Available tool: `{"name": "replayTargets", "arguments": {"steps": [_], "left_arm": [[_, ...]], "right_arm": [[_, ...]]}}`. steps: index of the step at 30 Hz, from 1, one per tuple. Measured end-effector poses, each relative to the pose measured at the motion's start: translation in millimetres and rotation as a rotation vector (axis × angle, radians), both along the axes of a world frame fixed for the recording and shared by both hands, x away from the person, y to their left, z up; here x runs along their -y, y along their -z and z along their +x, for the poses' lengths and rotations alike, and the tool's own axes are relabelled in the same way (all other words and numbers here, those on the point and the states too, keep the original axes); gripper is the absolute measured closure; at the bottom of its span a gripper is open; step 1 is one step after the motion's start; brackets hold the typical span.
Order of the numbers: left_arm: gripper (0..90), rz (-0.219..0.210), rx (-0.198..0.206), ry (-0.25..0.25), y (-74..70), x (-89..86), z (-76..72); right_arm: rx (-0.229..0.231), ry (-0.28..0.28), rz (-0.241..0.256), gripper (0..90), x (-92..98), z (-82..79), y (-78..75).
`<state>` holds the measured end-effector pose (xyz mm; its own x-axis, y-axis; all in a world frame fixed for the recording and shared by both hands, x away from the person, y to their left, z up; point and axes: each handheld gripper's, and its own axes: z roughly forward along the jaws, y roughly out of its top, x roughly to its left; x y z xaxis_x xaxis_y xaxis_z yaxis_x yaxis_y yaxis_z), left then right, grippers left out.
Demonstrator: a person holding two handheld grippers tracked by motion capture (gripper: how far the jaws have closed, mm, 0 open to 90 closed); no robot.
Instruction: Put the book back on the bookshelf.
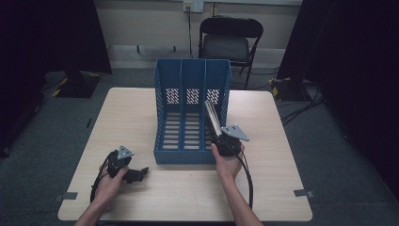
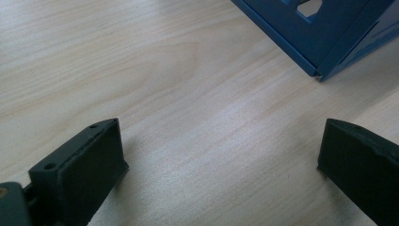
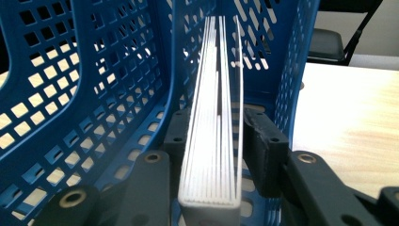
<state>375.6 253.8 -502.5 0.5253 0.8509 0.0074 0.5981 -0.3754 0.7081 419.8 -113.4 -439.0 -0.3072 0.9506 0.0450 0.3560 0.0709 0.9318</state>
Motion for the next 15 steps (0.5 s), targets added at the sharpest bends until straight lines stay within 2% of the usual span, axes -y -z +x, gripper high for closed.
{"name": "replayTargets", "arguments": {"steps": [4, 7, 9, 12, 15], "left_arm": [[0.2, -0.001, 0.0, -0.002, 0.0, 0.1, -0.1], [0.2, -0.001, 0.0, -0.002, 0.1, 0.1, -0.1], [0.2, 0.005, -0.001, 0.004, -0.2, -0.4, 0.1], [0.2, 0.001, 0.0, 0.001, 0.0, -0.1, 0.0], [0.2, 0.0, 0.0, -0.001, 0.0, 0.1, -0.1]], "right_arm": [[-0.016, -0.002, -0.007, 65.2, 0.2, 3.4, -1.7], [-0.017, 0.013, -0.037, 66.3, -1.3, 4.2, -2.9], [-0.035, 0.004, -0.021, 66.4, -1.0, 6.0, -3.1], [-0.057, 0.006, -0.031, 66.9, -3.5, 9.8, -3.0], [-0.06, 0.012, -0.034, 69.5, -4.1, 11.4, -2.2]]}}
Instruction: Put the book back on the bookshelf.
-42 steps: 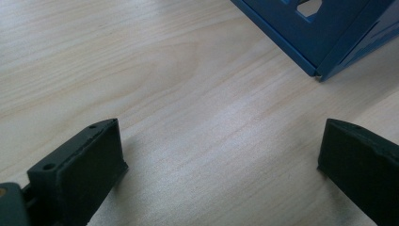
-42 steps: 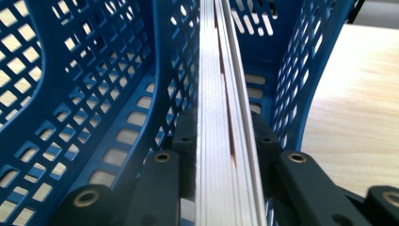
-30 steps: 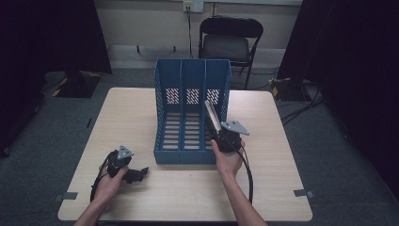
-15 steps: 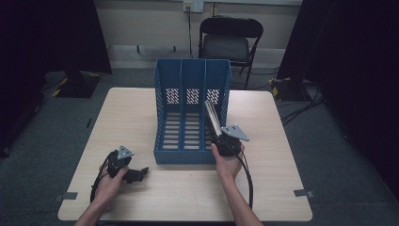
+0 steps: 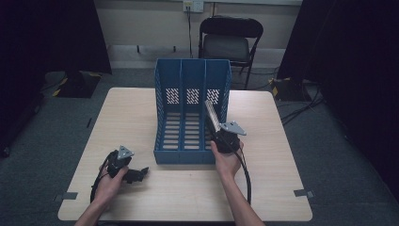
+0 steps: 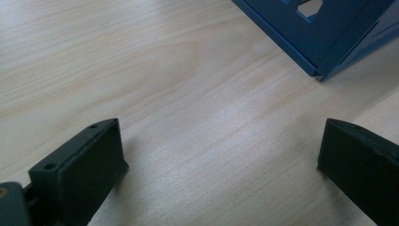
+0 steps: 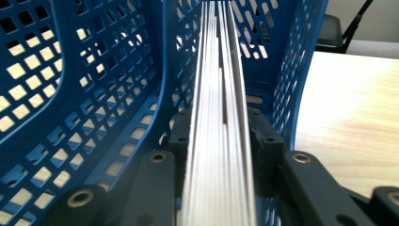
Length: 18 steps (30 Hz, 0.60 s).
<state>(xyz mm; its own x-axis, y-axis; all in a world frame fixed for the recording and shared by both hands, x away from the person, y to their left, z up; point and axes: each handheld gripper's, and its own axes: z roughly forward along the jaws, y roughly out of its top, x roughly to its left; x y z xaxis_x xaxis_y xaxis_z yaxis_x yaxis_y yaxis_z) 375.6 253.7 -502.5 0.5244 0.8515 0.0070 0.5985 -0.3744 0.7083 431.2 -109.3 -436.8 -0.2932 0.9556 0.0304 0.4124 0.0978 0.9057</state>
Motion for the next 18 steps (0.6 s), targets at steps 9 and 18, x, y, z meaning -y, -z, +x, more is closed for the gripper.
{"name": "replayTargets", "arguments": {"steps": [9, 18], "left_arm": [[0.2, 0.006, -0.001, 0.005, -0.2, -0.5, 0.2], [0.2, 0.006, -0.001, 0.005, -0.2, -0.5, 0.1]], "right_arm": [[0.02, 0.056, -0.024, 75.8, -2.8, -1.7, 0.4], [0.061, 0.144, -0.036, 76.0, -6.6, -6.2, -1.5]]}}
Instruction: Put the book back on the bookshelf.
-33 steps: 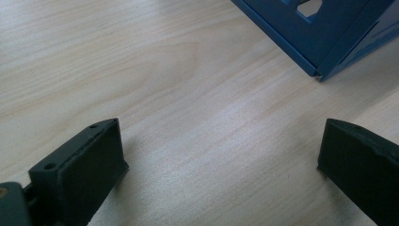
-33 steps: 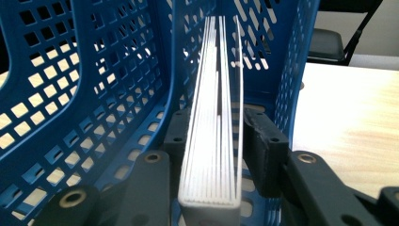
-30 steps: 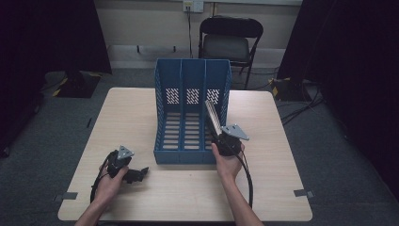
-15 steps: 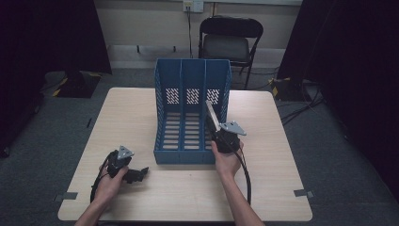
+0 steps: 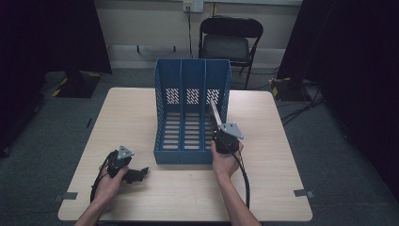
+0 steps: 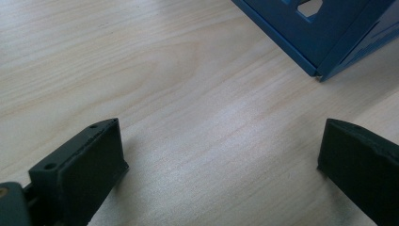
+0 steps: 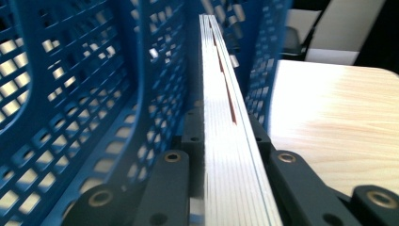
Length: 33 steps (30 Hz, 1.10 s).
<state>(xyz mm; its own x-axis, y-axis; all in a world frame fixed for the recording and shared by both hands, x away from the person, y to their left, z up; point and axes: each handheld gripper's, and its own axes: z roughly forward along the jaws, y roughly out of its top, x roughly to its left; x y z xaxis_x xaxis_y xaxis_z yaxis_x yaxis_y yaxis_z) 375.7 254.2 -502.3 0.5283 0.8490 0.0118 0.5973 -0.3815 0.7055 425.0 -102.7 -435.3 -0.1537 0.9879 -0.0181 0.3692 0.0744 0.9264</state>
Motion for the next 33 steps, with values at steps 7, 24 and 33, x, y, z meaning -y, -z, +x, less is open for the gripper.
{"name": "replayTargets", "arguments": {"steps": [7, 24, 33], "left_arm": [[0.2, -0.004, 0.001, -0.002, 0.2, 0.3, 0.0], [0.2, -0.004, 0.001, -0.003, 0.2, 0.3, -0.1], [0.2, 0.0, 0.0, 0.0, 0.0, 0.0, 0.0]], "right_arm": [[0.012, 0.065, 0.025, 76.1, 4.8, -0.9, -0.5], [0.03, 0.163, 0.025, 75.7, -1.5, -2.8, 5.2], [0.021, 0.137, 0.008, 73.2, -1.1, -1.4, 6.7]]}}
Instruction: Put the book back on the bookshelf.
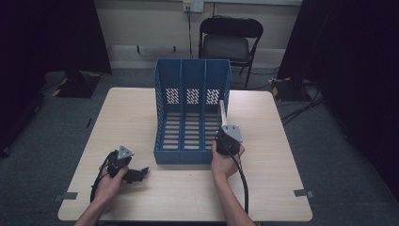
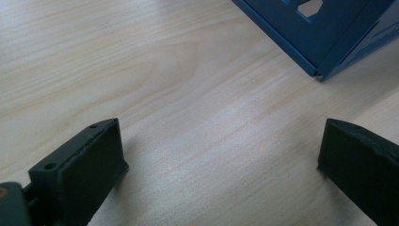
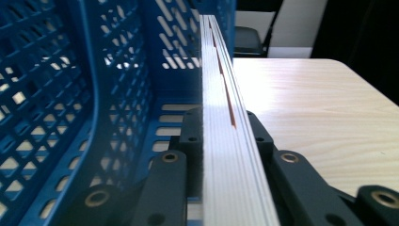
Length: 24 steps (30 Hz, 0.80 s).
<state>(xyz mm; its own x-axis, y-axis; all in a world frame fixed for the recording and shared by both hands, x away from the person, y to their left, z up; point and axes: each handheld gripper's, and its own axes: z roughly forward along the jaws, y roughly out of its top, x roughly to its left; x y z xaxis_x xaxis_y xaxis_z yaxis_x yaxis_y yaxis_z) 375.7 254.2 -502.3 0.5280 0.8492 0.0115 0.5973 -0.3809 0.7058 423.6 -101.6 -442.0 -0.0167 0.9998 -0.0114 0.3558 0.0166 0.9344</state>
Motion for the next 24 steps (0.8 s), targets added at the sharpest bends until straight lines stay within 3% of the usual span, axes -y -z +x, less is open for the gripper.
{"name": "replayTargets", "arguments": {"steps": [8, 13, 19, 24], "left_arm": [[0.1, 0.0, -0.001, 0.001, 0.0, 0.0, 0.1], [0.0, -0.009, 0.0, -0.005, 0.4, 0.8, 0.2], [0.0, -0.014, 0.0, -0.01, 0.6, 1.2, 0.2], [0.0, -0.014, -0.001, -0.008, 0.4, 2.0, 0.6]], "right_arm": [[-0.025, -0.024, 0.009, 71.4, 2.4, 6.9, -8.7], [-0.025, -0.027, 0.003, 75.1, 3.2, 7.6, -9.3], [0.009, 0.008, 0.004, 75.7, 0.3, 5.0, -6.1], [0.01, 0.032, 0.002, 75.7, -1.5, 4.9, -6.0]]}}
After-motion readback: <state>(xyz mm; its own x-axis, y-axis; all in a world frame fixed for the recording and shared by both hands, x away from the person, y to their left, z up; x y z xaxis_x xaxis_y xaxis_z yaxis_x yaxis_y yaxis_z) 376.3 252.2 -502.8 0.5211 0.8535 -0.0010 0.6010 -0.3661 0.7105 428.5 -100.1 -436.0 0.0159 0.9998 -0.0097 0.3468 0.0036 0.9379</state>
